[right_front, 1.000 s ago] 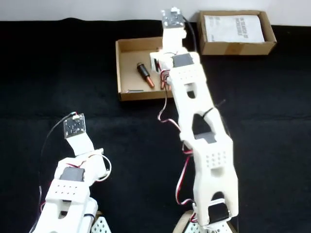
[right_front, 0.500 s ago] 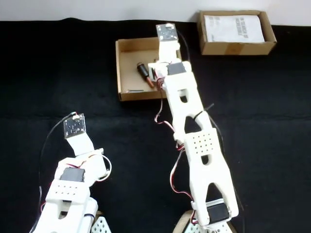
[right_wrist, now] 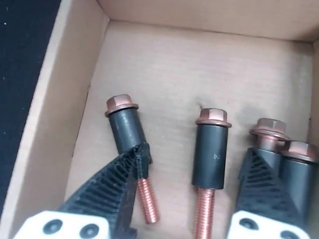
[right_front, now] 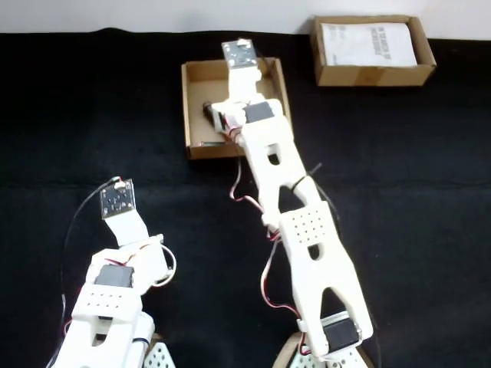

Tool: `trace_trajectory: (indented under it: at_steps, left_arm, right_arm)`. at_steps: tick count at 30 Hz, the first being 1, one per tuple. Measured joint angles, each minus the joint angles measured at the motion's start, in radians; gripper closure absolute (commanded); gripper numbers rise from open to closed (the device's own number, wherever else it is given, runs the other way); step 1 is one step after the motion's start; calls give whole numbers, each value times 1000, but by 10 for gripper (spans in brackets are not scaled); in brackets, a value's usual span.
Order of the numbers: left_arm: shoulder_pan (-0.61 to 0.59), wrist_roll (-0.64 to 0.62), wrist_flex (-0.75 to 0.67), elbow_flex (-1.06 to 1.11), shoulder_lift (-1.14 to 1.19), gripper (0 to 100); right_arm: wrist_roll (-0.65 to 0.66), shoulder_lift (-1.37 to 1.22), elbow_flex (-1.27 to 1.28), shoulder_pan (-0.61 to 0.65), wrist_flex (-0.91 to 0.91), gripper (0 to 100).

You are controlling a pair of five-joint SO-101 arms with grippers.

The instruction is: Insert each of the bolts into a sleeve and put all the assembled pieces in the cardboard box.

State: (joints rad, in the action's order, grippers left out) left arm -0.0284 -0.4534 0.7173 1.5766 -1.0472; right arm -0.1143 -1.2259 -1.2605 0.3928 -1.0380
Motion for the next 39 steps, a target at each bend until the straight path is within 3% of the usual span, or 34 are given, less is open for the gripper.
trace_trajectory:
  at_steps: [6,10,15,23,33,39]
  left_arm:
    - [0,0,0,0,0,991]
    - [0,2,0,0,0,991]
    - [0,0,0,0,0,991]
    - [0,0,0,0,0,991]
    - [0,0,0,0,0,991]
    - [0,0,0,0,0,991]
  right_arm:
    - [-2,-12,-135,-46,-97,695]
    - [0,-8,-327,-49,-249,695]
    - [0,12,-377,-54,-437,695]
    - [0,333,-388,-55,-686,695]
    - [0,652,-397,-87,-713,695]
    - [0,741,-397,-190,-713,695]
